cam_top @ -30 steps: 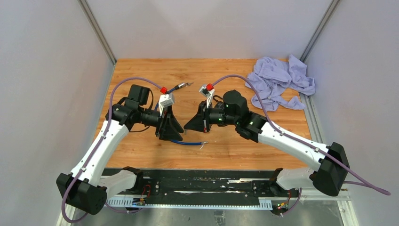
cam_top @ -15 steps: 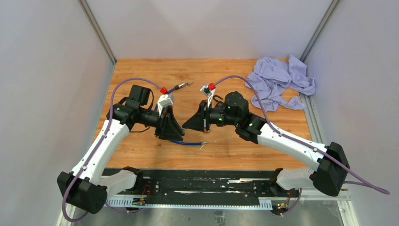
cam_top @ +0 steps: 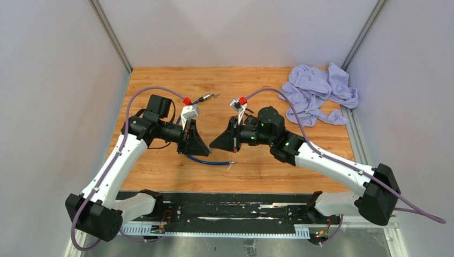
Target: Unlock with the key
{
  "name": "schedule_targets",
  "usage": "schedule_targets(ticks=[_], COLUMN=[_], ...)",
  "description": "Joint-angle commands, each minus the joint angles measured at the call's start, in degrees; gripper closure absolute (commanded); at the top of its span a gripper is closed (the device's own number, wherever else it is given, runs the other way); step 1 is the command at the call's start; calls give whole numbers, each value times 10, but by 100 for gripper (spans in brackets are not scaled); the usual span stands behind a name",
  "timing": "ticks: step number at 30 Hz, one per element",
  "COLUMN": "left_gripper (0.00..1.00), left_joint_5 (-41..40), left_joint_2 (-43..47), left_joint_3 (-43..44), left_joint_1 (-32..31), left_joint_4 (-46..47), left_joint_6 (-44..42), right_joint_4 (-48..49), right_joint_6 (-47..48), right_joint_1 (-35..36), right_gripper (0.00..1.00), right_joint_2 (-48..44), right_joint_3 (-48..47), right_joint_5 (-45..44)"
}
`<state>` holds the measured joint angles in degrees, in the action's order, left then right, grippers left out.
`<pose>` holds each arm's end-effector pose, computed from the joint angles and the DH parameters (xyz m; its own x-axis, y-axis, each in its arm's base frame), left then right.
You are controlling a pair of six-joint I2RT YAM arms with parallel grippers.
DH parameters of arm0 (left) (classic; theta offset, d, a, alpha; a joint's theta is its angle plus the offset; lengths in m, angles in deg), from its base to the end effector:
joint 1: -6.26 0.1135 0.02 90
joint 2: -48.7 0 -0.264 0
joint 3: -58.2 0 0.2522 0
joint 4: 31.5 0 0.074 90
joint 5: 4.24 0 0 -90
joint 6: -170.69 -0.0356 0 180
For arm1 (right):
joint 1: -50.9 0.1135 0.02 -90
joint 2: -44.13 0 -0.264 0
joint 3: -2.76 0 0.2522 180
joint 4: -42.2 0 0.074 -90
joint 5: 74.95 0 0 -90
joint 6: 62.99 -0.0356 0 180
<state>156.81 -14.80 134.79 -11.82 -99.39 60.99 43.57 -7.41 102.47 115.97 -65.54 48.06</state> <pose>0.1770 -0.0932 0.3370 -0.5227 0.2858 -0.8032 0.8447 0.0459 -0.5333 0.1671 0.2418 0.3448 -0.5820 0.0291 -0.8127 -0.8077 0.0949 0.5819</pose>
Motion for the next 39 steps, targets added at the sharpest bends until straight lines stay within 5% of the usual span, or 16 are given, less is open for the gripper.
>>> schedule_targets(ticks=[1, 9, 39], left_gripper=[83, 60, 97], left_joint_5=[-4, 28, 25], left_joint_2=[-5, -5, -19], left_joint_3=[10, -19, 17], left_joint_1=[-3, -3, -3], left_joint_4=[-1, -2, -2], left_joint_6=[6, 13, 32], right_joint_4=[13, 48, 59], right_joint_6=[7, -10, -8], right_joint_1=[-7, -6, 4], right_gripper=[99, 99, 100], right_joint_2=[-13, 2, 9], right_joint_3=[8, 0, 19], right_joint_5=[-2, 7, -10])
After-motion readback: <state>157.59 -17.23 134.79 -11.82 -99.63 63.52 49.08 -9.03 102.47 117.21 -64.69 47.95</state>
